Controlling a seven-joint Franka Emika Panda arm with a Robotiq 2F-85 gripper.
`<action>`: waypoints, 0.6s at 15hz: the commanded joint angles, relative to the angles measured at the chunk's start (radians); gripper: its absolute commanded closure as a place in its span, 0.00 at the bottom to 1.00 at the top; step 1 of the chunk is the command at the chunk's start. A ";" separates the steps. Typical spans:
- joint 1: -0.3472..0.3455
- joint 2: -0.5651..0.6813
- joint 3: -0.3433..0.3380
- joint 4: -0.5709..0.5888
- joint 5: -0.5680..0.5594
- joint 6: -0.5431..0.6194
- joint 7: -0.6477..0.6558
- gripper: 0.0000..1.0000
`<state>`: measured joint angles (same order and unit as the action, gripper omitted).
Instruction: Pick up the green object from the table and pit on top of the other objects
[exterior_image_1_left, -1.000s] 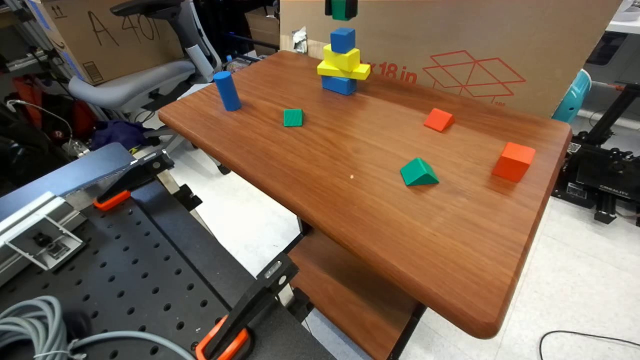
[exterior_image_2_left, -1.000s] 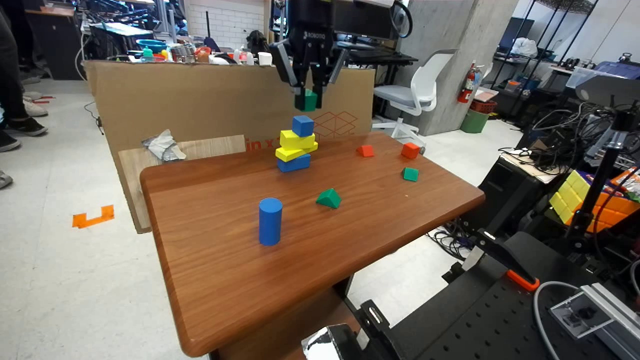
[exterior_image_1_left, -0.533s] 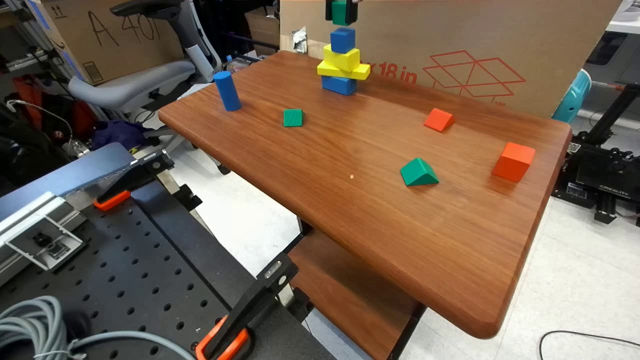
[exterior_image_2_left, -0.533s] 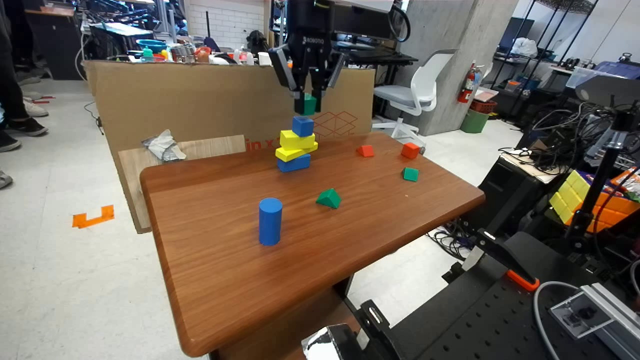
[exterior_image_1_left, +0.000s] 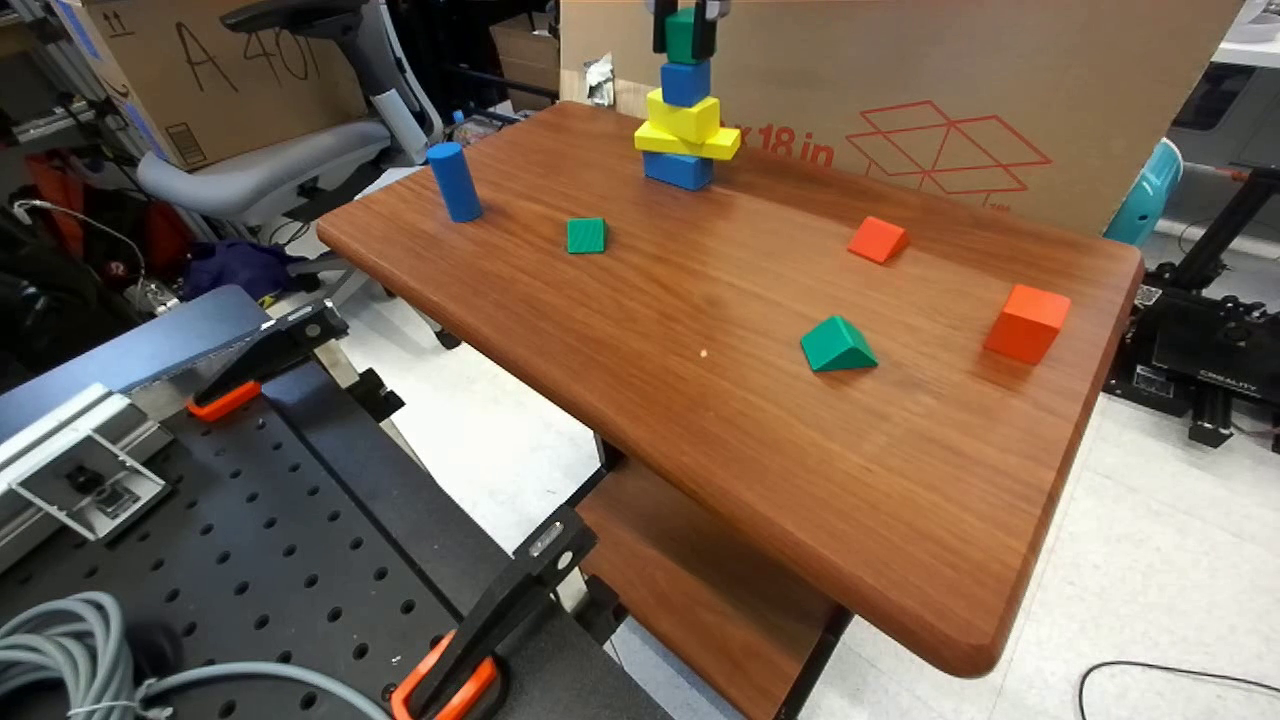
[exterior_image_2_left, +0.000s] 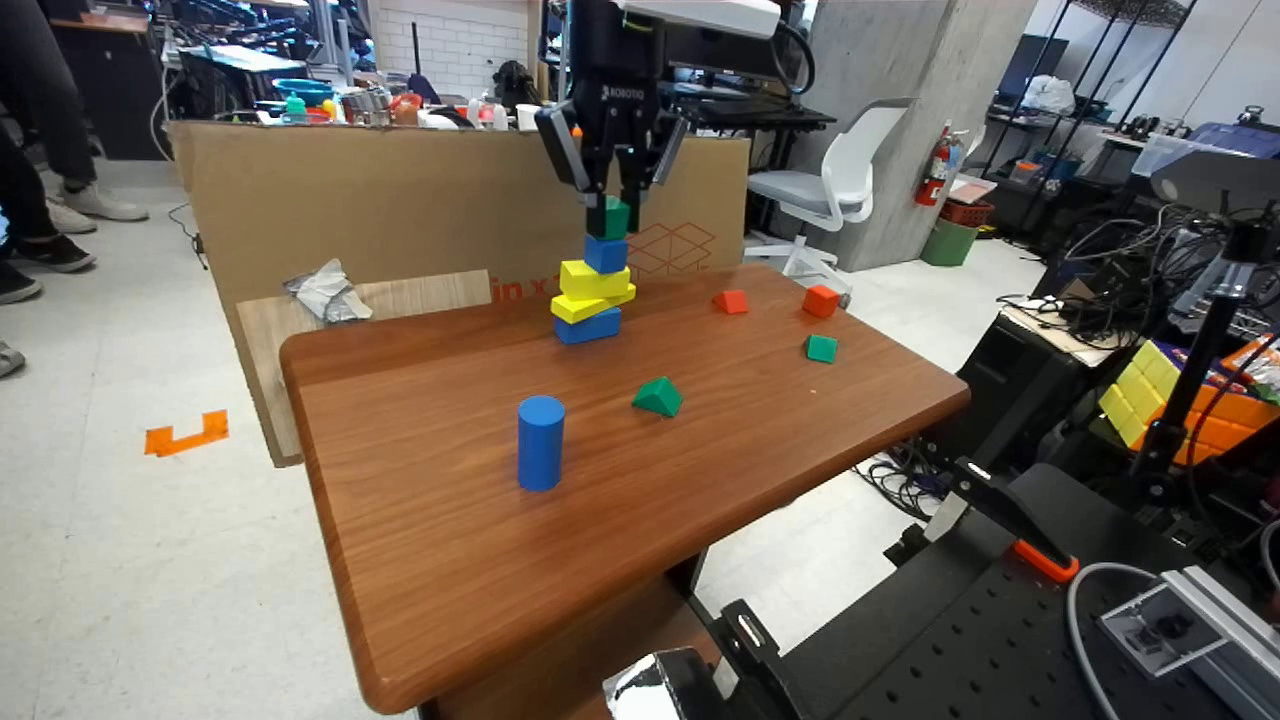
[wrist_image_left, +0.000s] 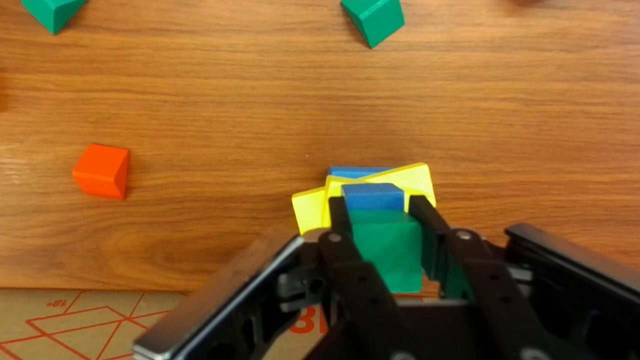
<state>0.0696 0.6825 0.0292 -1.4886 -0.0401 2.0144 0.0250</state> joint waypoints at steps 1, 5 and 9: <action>0.005 0.021 -0.001 0.046 0.007 -0.050 0.013 0.91; 0.007 0.026 -0.002 0.046 0.006 -0.065 0.018 0.91; 0.008 0.022 -0.002 0.043 0.006 -0.072 0.023 0.91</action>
<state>0.0717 0.6853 0.0292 -1.4839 -0.0401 1.9837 0.0312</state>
